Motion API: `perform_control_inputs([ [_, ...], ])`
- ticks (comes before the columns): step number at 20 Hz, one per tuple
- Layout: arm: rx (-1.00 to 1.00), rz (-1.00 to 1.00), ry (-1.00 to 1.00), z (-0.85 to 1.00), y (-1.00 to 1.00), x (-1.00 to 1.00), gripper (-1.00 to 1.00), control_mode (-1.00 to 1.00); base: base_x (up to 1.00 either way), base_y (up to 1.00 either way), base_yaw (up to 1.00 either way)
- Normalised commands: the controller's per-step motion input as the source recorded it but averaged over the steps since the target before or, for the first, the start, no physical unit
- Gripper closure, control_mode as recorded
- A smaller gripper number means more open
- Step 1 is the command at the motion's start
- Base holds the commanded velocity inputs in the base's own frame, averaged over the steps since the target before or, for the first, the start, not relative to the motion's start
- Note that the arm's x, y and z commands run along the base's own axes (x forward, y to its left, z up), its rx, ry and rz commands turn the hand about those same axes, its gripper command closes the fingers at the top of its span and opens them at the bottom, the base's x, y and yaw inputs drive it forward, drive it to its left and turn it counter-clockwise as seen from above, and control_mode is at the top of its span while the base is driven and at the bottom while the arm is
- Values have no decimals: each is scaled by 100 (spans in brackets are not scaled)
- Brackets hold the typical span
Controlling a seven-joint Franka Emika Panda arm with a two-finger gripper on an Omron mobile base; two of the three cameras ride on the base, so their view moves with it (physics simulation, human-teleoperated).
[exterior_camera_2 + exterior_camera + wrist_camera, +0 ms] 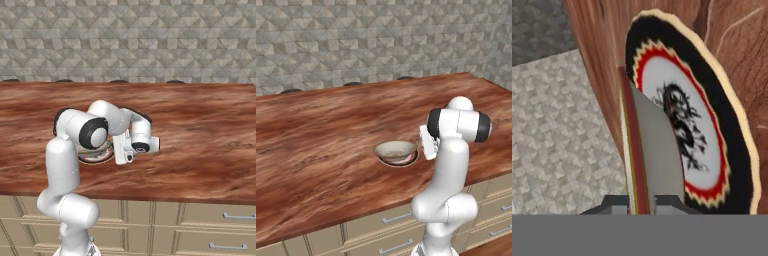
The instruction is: Move the bowls from the cabinet to the plates on the dining table.
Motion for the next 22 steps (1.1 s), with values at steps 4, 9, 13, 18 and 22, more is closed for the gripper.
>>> perform_control_inputs([
  [4,-2,6,-12,-6,-19,0,-100,-100,0,0,0],
  [9,0,6,-13,0,-29,3,-100,-100,0,0,0],
  [13,0,6,-13,5,-31,4,-100,-100,0,0,0],
  [18,0,5,-9,30,-15,3,-100,-100,0,0,0],
  [22,0,4,-3,53,0,0,-100,-100,0,0,0],
])
